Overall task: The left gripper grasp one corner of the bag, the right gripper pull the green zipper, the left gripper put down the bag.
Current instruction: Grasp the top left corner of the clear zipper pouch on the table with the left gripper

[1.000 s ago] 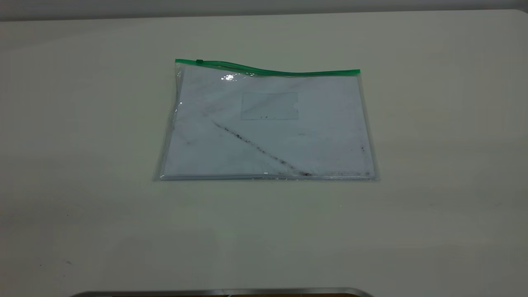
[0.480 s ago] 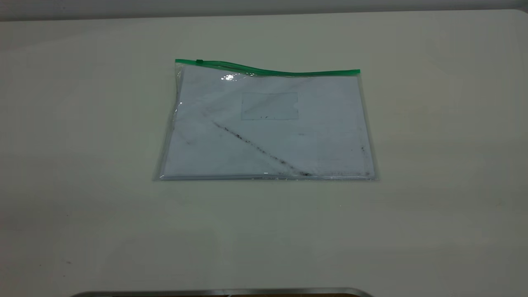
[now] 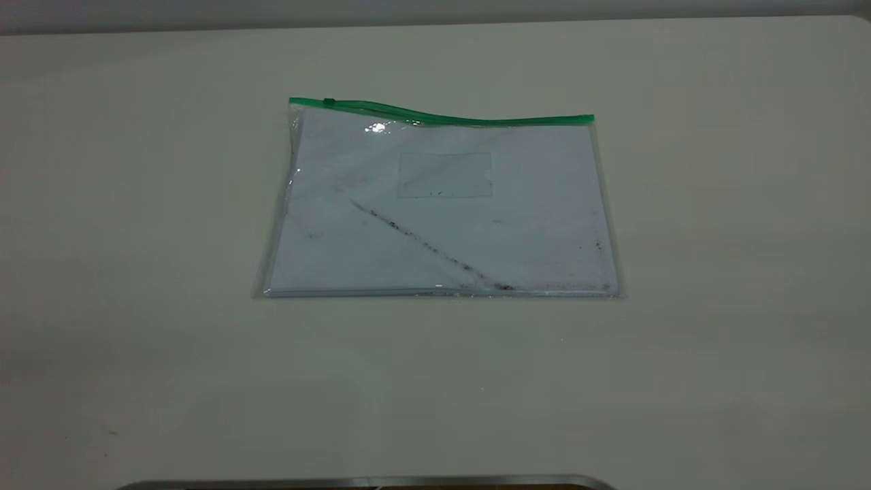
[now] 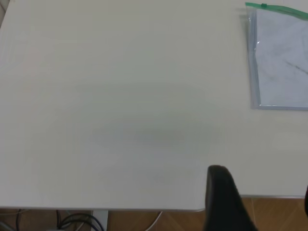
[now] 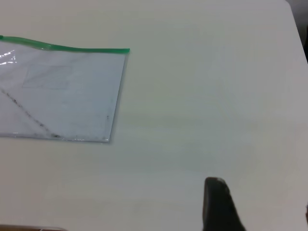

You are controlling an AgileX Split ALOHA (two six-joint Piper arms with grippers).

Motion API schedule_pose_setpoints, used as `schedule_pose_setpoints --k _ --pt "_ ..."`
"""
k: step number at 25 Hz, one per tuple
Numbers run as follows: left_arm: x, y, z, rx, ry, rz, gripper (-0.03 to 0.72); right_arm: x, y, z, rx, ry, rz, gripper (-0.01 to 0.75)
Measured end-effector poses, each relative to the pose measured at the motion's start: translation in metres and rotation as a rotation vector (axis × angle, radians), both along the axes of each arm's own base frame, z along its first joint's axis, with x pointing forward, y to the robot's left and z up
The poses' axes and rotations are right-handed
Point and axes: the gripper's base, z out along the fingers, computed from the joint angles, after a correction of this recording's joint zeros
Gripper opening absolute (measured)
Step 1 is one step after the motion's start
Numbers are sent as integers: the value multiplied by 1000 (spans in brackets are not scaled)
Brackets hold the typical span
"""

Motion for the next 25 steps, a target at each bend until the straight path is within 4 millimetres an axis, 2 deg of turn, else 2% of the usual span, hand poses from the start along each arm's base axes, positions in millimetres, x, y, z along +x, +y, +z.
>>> schedule_pose_setpoints --k 20,22,25 --pt "1 -5 1 -42 -22 -33 465 0 0 0 3 -1 9 466" --pt "6 -8 5 -76 -93 -49 465 0 0 0 3 -4 9 466" --pt "19 -6 28 -112 -362 -15 465 2 0 5 24 -49 -3 466"
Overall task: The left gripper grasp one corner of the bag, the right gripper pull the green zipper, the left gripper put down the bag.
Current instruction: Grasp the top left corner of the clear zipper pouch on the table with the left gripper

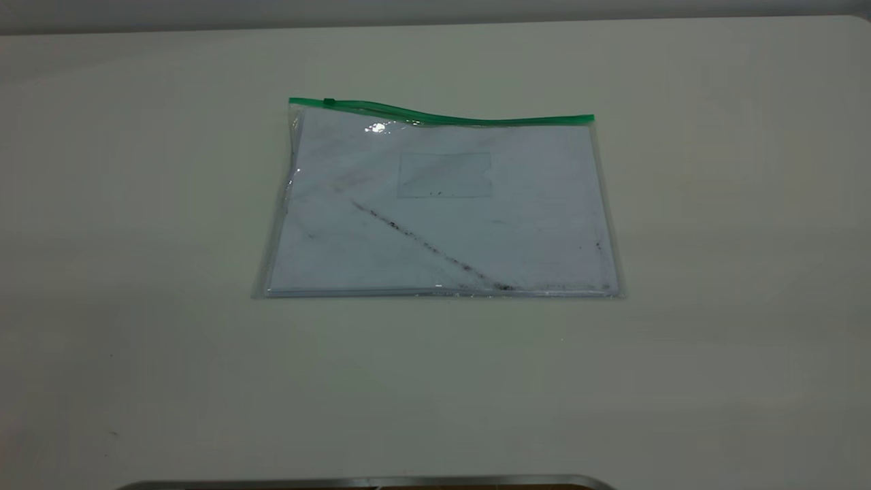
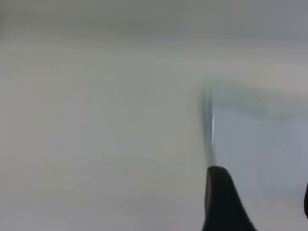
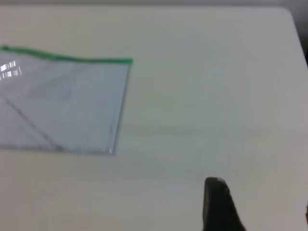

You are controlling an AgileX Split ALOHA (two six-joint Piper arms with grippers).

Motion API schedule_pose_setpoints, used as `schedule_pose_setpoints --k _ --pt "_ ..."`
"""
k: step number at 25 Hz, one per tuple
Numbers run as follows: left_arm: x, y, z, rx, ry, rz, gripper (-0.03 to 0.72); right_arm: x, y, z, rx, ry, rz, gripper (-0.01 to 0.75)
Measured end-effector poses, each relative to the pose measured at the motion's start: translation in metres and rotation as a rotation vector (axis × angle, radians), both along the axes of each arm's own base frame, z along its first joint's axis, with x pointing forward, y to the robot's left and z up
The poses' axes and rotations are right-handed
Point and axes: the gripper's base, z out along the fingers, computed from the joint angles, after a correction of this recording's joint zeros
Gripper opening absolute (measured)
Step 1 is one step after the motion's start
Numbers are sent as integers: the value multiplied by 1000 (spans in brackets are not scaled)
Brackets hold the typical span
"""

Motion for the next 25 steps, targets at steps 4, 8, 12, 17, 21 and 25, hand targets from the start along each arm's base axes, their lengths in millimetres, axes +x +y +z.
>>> schedule_pose_setpoints --k 4,8,12,17,21,25 --pt "33 8 18 -58 -70 81 458 22 1 13 14 -48 -7 466" --pt "83 13 13 -100 84 109 455 68 2 20 -18 -14 13 466" --pt "133 17 -4 -74 308 103 455 117 8 5 -126 136 130 469" --pt "188 21 -23 -3 524 51 455 175 20 -20 -59 285 239 524" --pt "228 21 -46 50 661 -42 455 223 34 -29 -6 323 349 579" --pt "266 17 -73 48 750 -153 455 268 61 -42 19 336 471 584"
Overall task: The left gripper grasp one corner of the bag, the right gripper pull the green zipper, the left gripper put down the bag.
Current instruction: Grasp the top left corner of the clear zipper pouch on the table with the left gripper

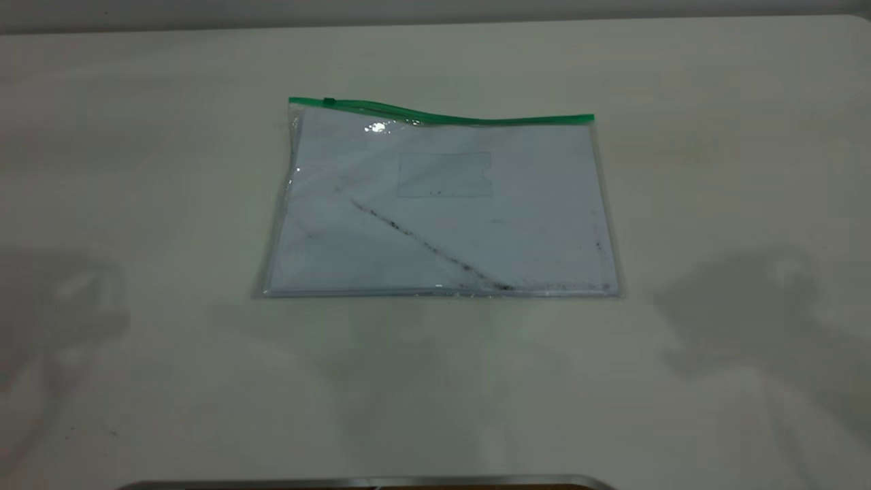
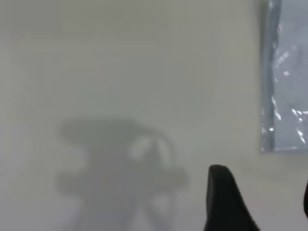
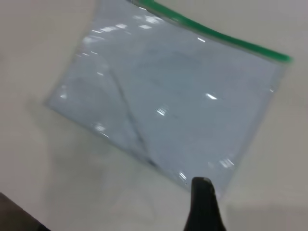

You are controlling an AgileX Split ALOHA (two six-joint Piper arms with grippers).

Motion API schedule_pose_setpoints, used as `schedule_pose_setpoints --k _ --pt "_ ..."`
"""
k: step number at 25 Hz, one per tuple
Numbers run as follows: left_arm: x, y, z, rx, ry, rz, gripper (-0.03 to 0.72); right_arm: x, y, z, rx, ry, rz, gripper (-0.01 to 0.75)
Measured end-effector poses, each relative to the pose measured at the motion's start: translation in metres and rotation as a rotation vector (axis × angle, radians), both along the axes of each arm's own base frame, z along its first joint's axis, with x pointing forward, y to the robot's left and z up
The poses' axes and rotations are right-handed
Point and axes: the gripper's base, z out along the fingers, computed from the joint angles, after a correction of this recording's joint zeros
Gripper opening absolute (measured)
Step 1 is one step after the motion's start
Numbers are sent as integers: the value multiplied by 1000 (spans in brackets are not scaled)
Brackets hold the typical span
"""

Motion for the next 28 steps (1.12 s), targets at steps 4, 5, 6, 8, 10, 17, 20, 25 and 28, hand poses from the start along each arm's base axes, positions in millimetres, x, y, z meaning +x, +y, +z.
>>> schedule_pose_setpoints --k 4,5,6,8,10,17,20,25,28 --pt "40 -5 -32 -59 45 -98 454 35 30 -18 57 43 52 585" --pt "51 -6 -40 -78 48 -116 453 42 36 -22 64 54 63 585" --pt "62 -7 -45 -103 40 -122 453 46 42 -28 71 71 77 585" --pt "84 -10 -63 -141 37 -149 453 54 52 -34 79 89 101 585" --pt "109 -11 -76 -184 9 -161 453 59 57 -41 83 106 115 585" --pt "184 -22 -137 -383 -8 -254 453 65 62 -48 98 128 108 585" --pt "202 -26 -164 -451 25 -304 487 65 62 -48 100 128 106 585" --pt "212 -30 -201 -492 73 -313 624 64 63 -47 132 141 99 585" --pt "212 -37 -214 -495 92 -323 651 64 64 -46 148 145 89 585"
